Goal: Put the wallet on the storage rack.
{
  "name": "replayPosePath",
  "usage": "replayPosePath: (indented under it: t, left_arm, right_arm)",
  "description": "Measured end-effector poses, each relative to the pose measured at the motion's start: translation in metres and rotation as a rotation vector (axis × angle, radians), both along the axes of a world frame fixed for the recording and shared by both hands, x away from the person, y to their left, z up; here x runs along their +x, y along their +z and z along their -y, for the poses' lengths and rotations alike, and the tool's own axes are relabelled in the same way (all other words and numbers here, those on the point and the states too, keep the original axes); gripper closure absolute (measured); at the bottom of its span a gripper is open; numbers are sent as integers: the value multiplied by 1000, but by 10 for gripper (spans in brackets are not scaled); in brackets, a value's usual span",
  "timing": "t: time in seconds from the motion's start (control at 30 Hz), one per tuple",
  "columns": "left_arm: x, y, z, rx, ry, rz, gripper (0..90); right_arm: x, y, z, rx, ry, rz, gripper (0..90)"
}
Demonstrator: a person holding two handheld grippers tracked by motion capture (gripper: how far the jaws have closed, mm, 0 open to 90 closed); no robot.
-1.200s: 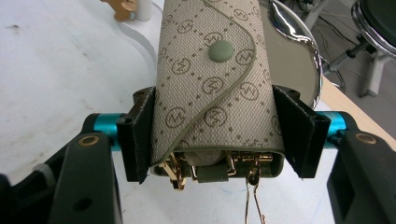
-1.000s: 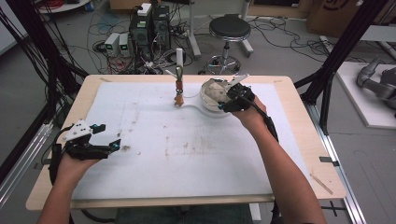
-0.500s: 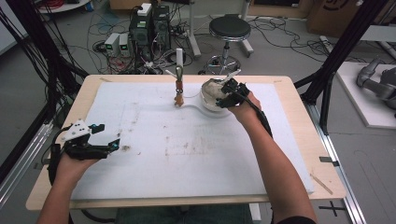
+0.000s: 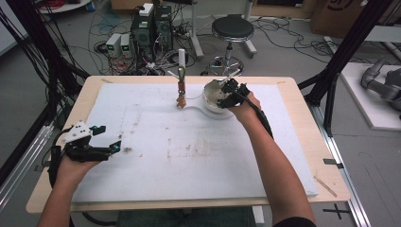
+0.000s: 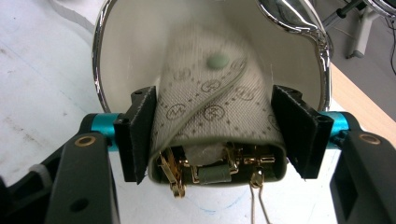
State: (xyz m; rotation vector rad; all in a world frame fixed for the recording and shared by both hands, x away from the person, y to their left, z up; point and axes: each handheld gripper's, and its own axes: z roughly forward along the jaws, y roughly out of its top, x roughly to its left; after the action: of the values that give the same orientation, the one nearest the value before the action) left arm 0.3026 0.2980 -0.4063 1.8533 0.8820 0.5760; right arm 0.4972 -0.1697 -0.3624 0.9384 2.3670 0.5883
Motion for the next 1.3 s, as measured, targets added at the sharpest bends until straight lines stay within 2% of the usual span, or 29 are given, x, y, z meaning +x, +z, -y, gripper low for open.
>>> replayPosePath:
  t: [0.13, 0.2, 0.33, 0.6, 0.8, 0.87, 0.93, 1.0, 1.1, 1.17, 1.3]
  left_arm:
    - [0, 1, -2, -2, 6, 3, 146]
    - [-1, 0, -2, -4, 6, 2, 146]
    - [-1, 0, -1, -3, 4, 1, 146]
    - [-1, 1, 0, -6, -4, 2, 146]
    - [2, 2, 3, -13, -13, 7, 146]
    - [3, 3, 4, -16, -21, 9, 146]
    - [5, 3, 6, -21, -28, 11, 146]
    - [6, 3, 8, -26, -31, 12, 146]
    - [9, 4, 11, -30, -41, 15, 146]
    - [11, 4, 14, -35, -48, 16, 146]
    - [16, 3, 18, -42, -62, 19, 146]
  right_arm:
    - [-1, 3, 2, 27, -1, 20, 326]
    - [-2, 5, 3, 31, -5, 37, 276]
    - [-6, 10, 8, 61, -27, 41, 218]
    - [-24, 28, 24, 112, -1, 48, 203]
    - [-43, 45, 37, 161, 13, 57, 203]
    - [-52, 49, 42, 192, 24, 88, 203]
    - [-61, 49, 49, 230, 42, 123, 203]
    - [-67, 49, 54, 226, 35, 99, 203]
    - [-78, 48, 65, 269, 49, 135, 203]
    - [-85, 47, 73, 282, 47, 134, 203]
    - [-101, 46, 85, 336, 60, 177, 203]
